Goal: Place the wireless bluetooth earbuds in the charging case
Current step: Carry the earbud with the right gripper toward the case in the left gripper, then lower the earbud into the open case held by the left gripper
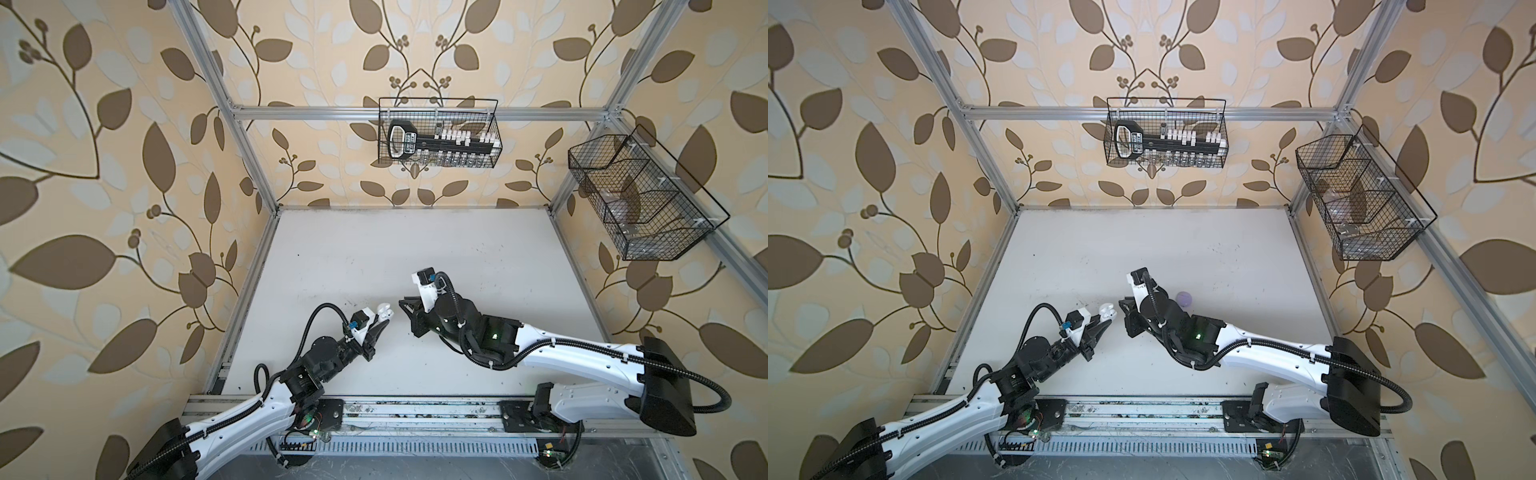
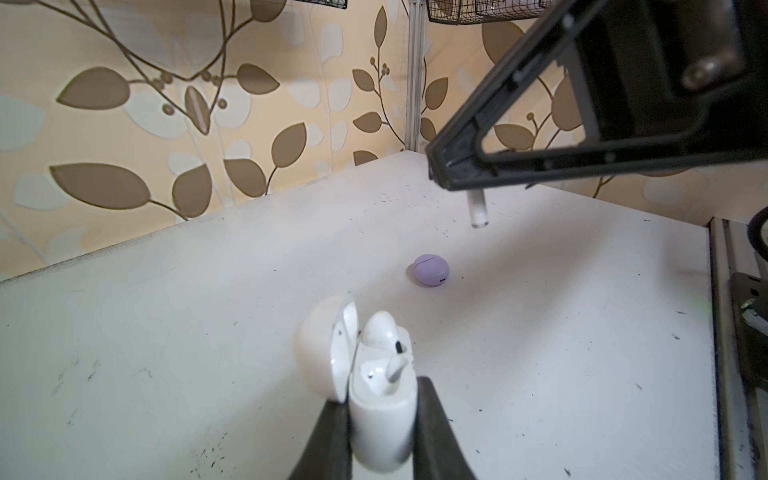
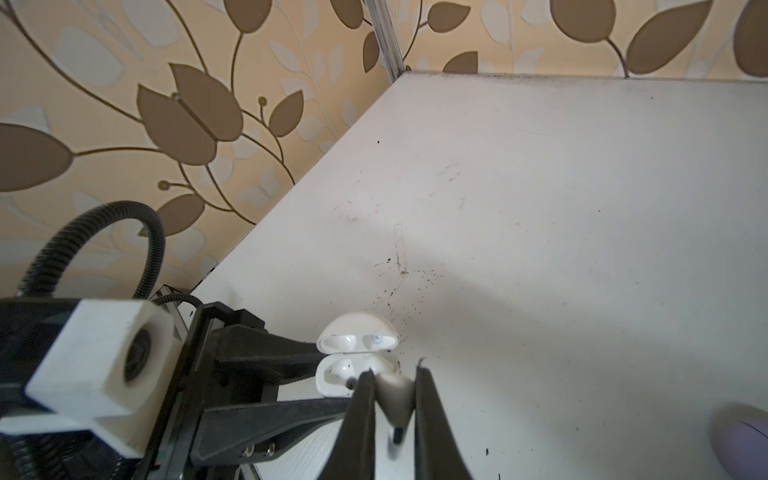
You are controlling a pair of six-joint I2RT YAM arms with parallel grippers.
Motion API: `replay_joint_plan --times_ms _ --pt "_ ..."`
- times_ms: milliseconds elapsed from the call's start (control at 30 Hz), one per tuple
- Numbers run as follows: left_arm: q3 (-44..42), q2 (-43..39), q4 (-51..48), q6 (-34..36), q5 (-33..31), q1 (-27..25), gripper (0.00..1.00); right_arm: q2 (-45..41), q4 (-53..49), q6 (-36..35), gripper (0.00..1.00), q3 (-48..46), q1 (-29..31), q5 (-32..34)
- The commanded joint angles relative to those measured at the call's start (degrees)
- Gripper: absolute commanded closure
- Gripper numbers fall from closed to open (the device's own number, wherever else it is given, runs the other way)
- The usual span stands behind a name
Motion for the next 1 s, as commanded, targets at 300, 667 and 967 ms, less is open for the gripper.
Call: replay_joint_plan --times_ms 300,667,967 --pt "2.1 0.4 2.0 0.8 1.6 0.6 1.00 5.2 10.0 -2.7 0.94 -0.1 2.4 -1.3" --pt "1.7 0.2 2.5 0.5 0.8 0.6 1.00 7.9 15.7 -2.7 0.94 -2.0 2.6 -1.1" --pt "1.2 -0.5 3.1 0.0 -0.6 0.6 1.00 8.5 18.1 -2.6 0.94 -4.0 2.7 -0.6"
